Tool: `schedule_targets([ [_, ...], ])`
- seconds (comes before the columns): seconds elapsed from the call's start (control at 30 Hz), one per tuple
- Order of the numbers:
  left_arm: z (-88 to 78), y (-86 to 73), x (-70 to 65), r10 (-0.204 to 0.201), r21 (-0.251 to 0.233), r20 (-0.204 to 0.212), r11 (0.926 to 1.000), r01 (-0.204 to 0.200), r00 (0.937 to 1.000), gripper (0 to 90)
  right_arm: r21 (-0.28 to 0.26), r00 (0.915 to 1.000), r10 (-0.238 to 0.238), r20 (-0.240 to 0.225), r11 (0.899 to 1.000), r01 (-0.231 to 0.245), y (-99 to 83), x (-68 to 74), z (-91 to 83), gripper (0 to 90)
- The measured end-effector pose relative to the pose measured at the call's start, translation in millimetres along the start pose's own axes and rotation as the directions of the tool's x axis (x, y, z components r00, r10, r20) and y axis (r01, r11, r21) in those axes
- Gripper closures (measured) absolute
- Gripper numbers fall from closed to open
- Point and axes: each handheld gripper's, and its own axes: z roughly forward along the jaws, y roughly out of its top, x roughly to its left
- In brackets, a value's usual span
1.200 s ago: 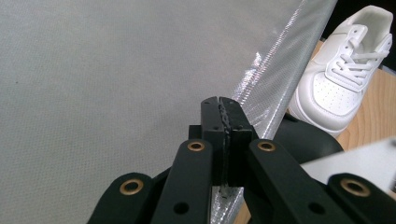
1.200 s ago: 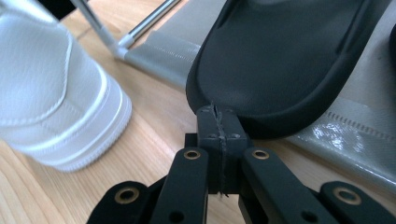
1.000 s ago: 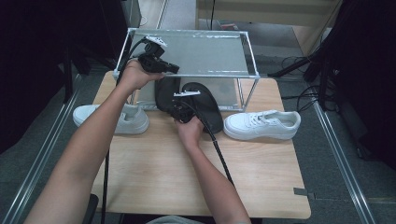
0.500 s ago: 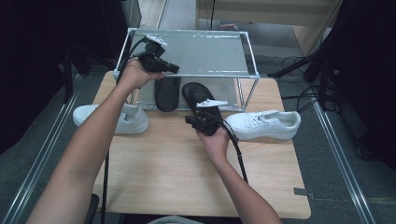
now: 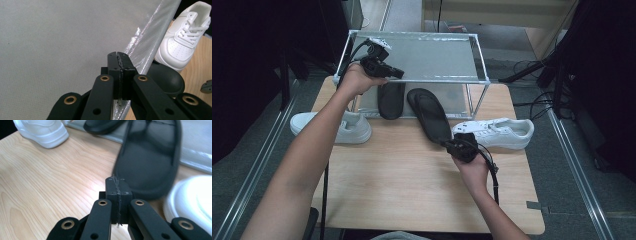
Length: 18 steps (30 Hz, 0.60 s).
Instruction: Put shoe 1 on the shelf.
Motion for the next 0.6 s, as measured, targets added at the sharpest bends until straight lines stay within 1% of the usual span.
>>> schedule_targets([
  [0.07, 0.1, 0.1, -0.2, -0.003, -0.001, 0.000, 1.0000, 0.003, 1.0000, 89.9, 0.004, 0.9998, 0.010, 0.017, 1.000, -0.010, -4.7, -4.5, -4.0, 90.0],
  [0.13, -0.4, -0.2, 0.0, 0.003, 0.002, -0.002, 1.0000, -0.003, 1.0000, 89.9, 0.010, 0.9993, 0.022, 0.029, 1.000, -0.022, -6.9, -7.9, -5.9, 90.0],
  [0.2, -0.5, -0.5, -0.1, 0.003, 0.000, -0.004, 1.0000, -0.003, 1.0000, 89.8, 0.015, 0.9989, 0.021, 0.043, 1.000, -0.022, -8.8, -11.3, -6.1, 90.0],
  [0.27, -0.4, -0.5, -0.5, 0.002, 0.000, -0.005, 1.0000, -0.002, 1.0000, 89.8, 0.025, 0.9981, 0.031, 0.054, 0.999, -0.033, -10.8, -14.0, -4.1, 90.0],
  [0.33, -0.5, -0.7, -0.5, 0.000, -0.002, -0.005, 1.0000, 0.000, 1.0000, 89.8, 0.032, 0.9978, 0.042, 0.052, 0.999, -0.043, -12.4, -16.4, -0.9, 90.0],
  [0.43, -0.3, -1.2, -0.2, -0.001, -0.008, -0.002, 1.0000, 0.000, 1.0000, 89.8, 0.048, 0.9974, 0.038, 0.062, 0.998, -0.041, -13.9, -18.8, 5.8, 90.0],
  [0.6, -0.4, -1.0, 0.6, -0.006, -0.004, 0.004, 1.0000, 0.007, 1.0000, 89.8, 0.071, 0.9953, 0.046, 0.085, 0.996, -0.052, -15.9, -24.0, 15.3, 90.0],
])
